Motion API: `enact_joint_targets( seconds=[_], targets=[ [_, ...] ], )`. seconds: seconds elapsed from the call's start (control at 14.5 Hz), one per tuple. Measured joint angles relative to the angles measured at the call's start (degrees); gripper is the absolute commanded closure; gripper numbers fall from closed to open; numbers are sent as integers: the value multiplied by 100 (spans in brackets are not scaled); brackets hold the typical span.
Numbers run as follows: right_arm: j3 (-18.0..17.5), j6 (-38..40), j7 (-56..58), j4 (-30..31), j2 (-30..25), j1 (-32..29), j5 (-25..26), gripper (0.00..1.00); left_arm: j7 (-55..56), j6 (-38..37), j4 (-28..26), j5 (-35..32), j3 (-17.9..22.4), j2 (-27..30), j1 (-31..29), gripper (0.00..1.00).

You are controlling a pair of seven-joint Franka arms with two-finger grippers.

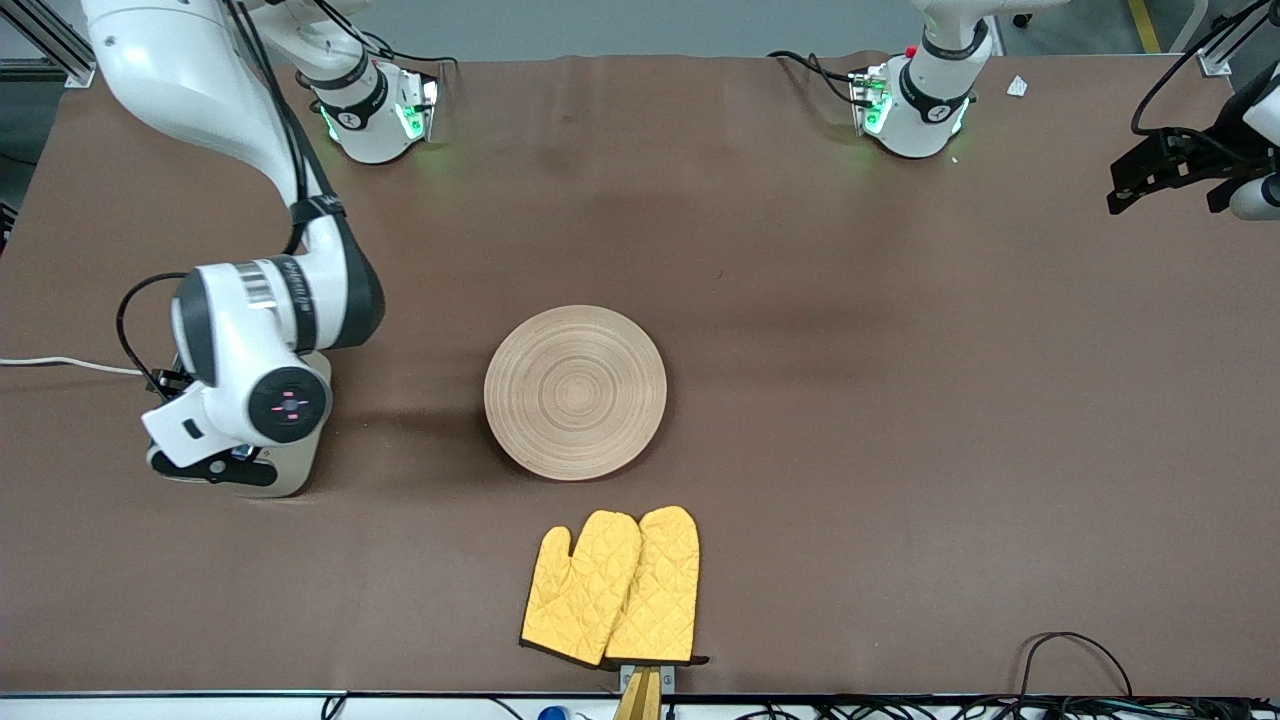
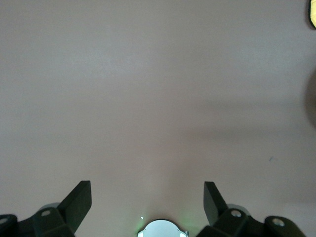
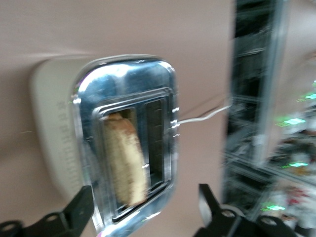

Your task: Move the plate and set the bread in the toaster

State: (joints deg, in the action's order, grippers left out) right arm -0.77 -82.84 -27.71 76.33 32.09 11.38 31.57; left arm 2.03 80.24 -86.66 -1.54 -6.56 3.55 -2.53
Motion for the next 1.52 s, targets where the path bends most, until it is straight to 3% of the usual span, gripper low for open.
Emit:
enact_joint_targets(
  seconds=[0.28, 0.62, 0.76, 1.1, 1.52],
  targets=[
    [14, -431, 416, -328, -492, -1039, -1789, 0, 0, 0, 0, 0, 2, 0, -2, 0],
    [5, -530, 1277, -282, -1325, -1800, -3048, 0, 0, 0, 1, 0, 3, 0, -24, 0],
    [3, -609, 1494, -22, -1761, -1851, -3187, 0, 0, 0, 1, 0, 3, 0, -35, 0],
    [-92, -1106, 1740, 1403, -3042, -1834, -3389, 0, -1, 0, 1, 0, 3, 0, -42, 0],
    [-69, -1229, 2322, 1640, -3222, -1828, -3365, 0, -3, 0, 1, 0, 3, 0, -41, 0]
  ],
)
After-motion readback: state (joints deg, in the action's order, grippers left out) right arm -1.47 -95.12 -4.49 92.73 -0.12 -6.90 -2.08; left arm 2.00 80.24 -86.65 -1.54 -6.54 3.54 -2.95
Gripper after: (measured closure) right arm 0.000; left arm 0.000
